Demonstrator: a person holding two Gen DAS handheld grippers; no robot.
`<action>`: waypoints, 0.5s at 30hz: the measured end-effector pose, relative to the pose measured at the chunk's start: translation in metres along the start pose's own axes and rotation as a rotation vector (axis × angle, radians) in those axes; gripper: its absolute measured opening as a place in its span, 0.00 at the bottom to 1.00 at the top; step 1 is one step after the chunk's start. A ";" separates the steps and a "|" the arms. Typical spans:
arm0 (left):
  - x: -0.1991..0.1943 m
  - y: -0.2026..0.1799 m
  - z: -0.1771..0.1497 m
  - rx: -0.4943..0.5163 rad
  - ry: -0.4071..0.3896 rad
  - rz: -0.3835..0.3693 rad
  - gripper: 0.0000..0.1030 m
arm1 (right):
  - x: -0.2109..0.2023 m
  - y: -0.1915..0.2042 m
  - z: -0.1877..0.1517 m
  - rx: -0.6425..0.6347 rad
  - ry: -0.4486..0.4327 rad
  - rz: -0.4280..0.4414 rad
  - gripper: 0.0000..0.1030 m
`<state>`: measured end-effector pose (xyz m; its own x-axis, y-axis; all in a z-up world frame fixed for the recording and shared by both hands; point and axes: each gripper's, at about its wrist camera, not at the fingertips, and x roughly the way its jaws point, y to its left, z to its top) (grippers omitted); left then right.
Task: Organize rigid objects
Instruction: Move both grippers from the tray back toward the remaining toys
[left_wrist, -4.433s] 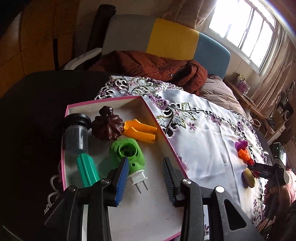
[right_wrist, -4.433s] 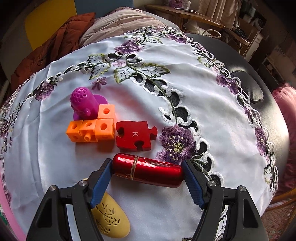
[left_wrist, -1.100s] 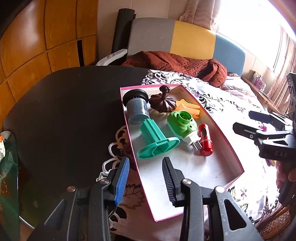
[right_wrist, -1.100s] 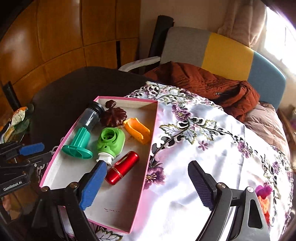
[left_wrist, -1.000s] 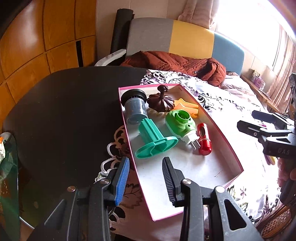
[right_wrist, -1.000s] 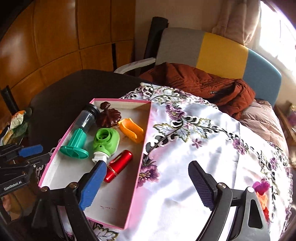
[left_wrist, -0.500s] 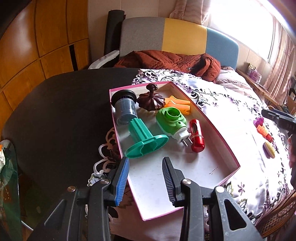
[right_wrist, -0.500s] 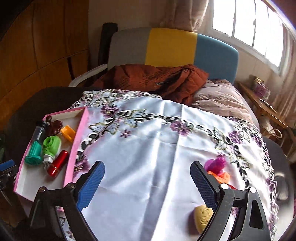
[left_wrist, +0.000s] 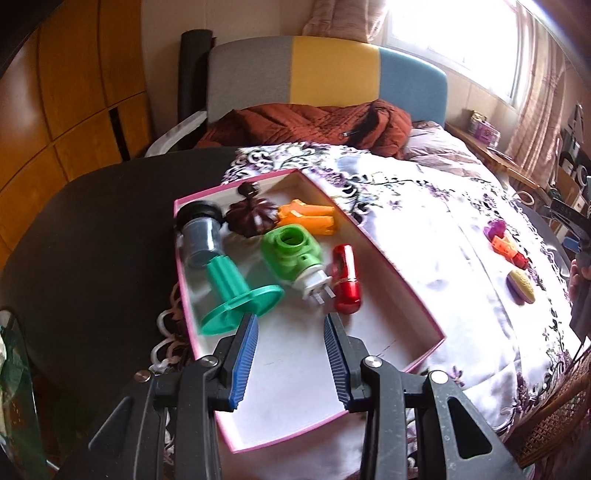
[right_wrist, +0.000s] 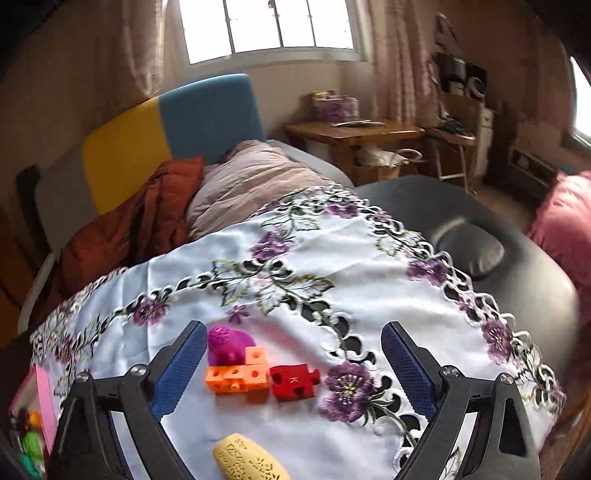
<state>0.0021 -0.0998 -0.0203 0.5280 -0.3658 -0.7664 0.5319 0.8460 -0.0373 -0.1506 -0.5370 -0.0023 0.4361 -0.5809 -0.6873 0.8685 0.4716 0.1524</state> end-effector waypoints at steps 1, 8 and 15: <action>0.000 -0.005 0.002 0.009 -0.003 -0.014 0.36 | 0.000 -0.008 0.001 0.033 0.002 -0.017 0.94; 0.012 -0.048 0.017 0.079 0.029 -0.111 0.36 | 0.008 -0.027 0.000 0.131 0.056 -0.028 0.94; 0.027 -0.105 0.025 0.209 0.064 -0.184 0.36 | 0.012 -0.036 -0.001 0.175 0.078 -0.022 0.94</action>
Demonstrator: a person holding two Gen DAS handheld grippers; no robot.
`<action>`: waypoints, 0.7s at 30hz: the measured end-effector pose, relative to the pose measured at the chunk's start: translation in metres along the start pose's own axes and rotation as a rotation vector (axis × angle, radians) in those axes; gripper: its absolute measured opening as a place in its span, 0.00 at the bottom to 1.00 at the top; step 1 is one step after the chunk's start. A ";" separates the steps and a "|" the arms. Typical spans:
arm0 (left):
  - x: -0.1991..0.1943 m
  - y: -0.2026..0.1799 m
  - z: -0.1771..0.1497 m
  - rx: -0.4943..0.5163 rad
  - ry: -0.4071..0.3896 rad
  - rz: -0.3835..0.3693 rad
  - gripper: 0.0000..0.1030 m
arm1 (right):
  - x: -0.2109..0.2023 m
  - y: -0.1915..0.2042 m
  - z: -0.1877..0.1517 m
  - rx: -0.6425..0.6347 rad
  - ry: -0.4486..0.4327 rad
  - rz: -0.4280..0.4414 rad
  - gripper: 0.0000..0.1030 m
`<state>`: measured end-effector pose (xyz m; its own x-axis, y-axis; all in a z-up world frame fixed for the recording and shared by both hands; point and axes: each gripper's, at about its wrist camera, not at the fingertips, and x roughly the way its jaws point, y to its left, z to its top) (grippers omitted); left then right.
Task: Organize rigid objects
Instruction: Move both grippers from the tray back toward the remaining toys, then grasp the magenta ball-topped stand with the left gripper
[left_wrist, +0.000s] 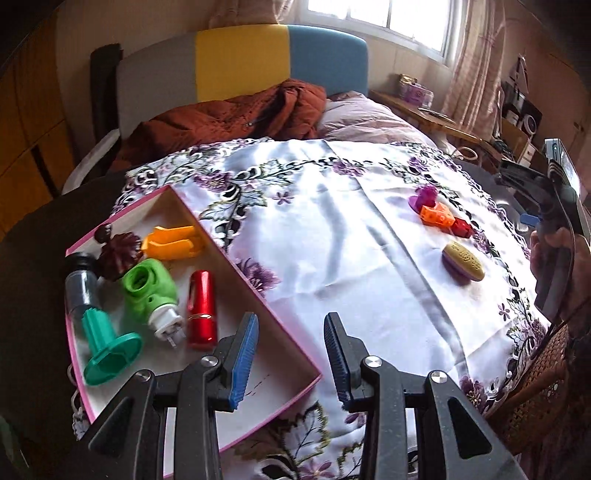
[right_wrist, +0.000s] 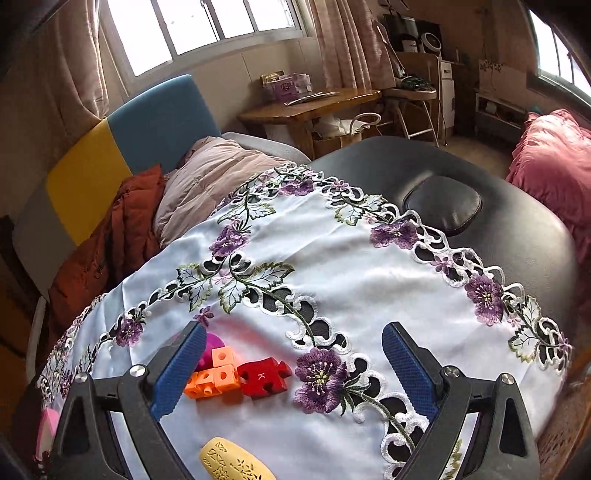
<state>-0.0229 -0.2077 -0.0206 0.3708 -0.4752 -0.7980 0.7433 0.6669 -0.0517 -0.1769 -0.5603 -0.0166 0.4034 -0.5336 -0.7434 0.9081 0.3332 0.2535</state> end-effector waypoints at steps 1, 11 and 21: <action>0.004 -0.008 0.005 0.014 0.004 -0.009 0.36 | 0.000 -0.002 0.000 0.014 0.003 0.002 0.94; 0.051 -0.068 0.058 0.085 0.058 -0.161 0.36 | 0.000 -0.014 0.004 0.085 0.013 0.045 0.95; 0.103 -0.131 0.114 0.173 0.066 -0.245 0.36 | -0.001 -0.015 0.008 0.101 0.009 0.090 0.95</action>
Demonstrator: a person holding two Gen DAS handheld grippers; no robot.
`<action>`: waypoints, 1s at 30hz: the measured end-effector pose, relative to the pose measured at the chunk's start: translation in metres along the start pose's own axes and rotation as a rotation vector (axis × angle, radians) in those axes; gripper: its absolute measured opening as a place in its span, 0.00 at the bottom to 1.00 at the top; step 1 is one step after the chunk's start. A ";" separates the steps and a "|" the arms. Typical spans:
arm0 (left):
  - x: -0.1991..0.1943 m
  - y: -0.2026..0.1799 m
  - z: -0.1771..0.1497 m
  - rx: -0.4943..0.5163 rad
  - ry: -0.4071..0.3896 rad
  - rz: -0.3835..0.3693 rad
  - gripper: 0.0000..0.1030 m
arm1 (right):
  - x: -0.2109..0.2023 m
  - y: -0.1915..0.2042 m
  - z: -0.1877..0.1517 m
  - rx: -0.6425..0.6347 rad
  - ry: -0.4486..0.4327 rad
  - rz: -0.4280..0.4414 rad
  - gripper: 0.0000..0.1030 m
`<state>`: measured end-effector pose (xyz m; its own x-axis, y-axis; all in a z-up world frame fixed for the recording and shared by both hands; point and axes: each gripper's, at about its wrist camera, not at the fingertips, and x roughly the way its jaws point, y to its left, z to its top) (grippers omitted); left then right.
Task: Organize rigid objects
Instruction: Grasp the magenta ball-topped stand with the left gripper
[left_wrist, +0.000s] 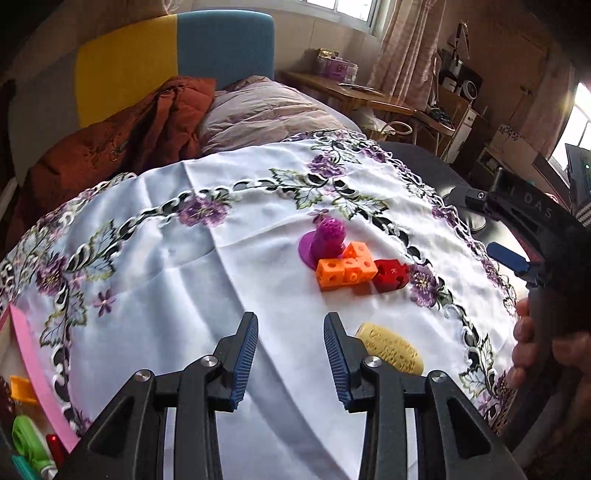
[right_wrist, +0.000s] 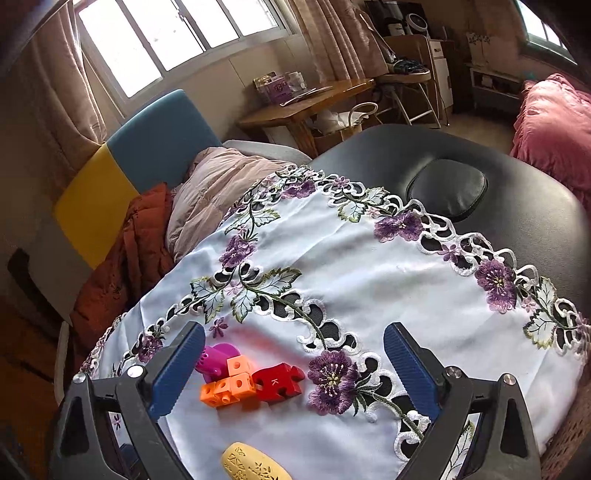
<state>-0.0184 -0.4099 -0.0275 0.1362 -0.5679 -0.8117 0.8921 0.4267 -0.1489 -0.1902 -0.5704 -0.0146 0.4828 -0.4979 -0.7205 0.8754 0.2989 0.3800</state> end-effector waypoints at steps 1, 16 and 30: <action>0.006 -0.004 0.007 0.011 -0.002 -0.011 0.36 | 0.000 -0.001 0.000 0.007 0.002 0.004 0.95; 0.113 -0.024 0.066 0.019 0.111 -0.064 0.34 | 0.013 -0.003 -0.001 0.031 0.067 0.036 0.95; 0.037 0.047 0.018 -0.140 -0.003 0.028 0.31 | 0.018 -0.006 -0.004 0.039 0.091 0.021 0.95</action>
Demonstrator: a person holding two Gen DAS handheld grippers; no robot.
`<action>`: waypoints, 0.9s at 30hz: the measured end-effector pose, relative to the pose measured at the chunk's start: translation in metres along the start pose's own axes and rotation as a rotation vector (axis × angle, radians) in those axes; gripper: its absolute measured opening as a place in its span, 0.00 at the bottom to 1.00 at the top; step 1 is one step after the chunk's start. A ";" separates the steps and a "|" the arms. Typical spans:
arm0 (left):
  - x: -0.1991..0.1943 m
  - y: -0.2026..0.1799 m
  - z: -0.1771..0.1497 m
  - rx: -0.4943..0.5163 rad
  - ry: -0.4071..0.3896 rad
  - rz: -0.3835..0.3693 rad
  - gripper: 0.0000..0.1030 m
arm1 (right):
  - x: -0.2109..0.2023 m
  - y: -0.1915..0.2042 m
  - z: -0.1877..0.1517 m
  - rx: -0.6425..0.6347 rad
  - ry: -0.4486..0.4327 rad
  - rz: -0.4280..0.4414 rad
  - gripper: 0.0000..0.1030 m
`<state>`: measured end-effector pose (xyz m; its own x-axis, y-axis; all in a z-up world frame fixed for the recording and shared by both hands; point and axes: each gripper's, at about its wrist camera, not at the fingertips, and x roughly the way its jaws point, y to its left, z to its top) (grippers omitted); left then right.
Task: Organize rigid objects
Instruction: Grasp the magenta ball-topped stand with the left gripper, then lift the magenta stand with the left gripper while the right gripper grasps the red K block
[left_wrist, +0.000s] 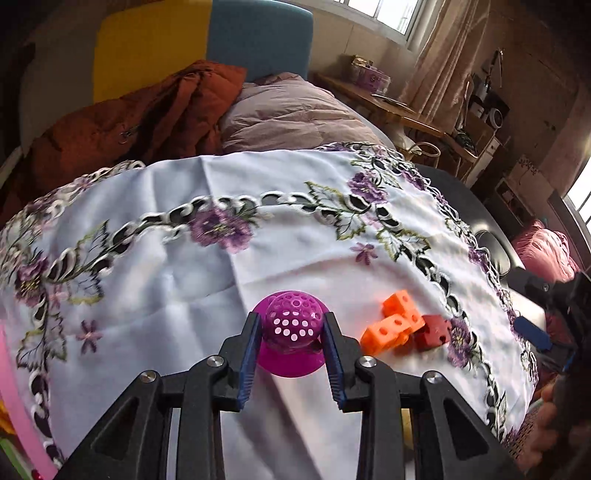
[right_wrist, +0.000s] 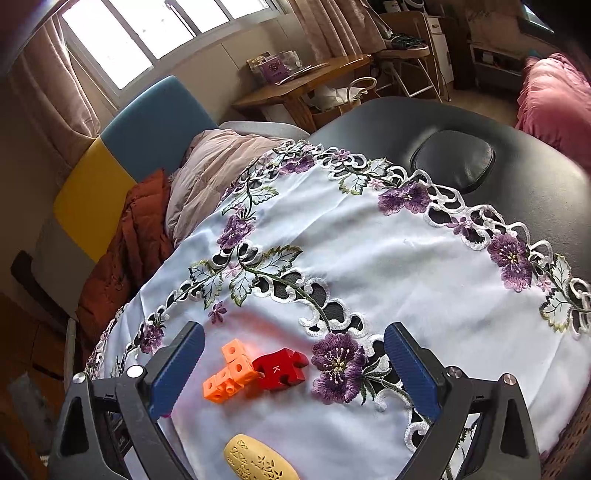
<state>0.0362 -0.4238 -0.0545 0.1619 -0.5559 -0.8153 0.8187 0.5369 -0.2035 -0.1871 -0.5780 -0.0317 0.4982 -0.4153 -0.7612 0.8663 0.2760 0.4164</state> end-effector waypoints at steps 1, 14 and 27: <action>-0.006 0.006 -0.010 -0.002 0.004 0.013 0.31 | 0.001 0.000 0.000 -0.003 0.004 -0.001 0.95; -0.062 0.017 -0.119 0.063 -0.017 0.122 0.31 | 0.009 0.024 -0.012 -0.136 0.050 0.018 0.95; -0.060 0.027 -0.115 -0.004 -0.037 0.065 0.31 | 0.047 0.047 -0.032 -0.393 0.163 -0.195 0.69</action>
<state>-0.0151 -0.3031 -0.0737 0.2347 -0.5426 -0.8065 0.8038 0.5749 -0.1528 -0.1245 -0.5564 -0.0637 0.2877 -0.3596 -0.8876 0.8477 0.5270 0.0612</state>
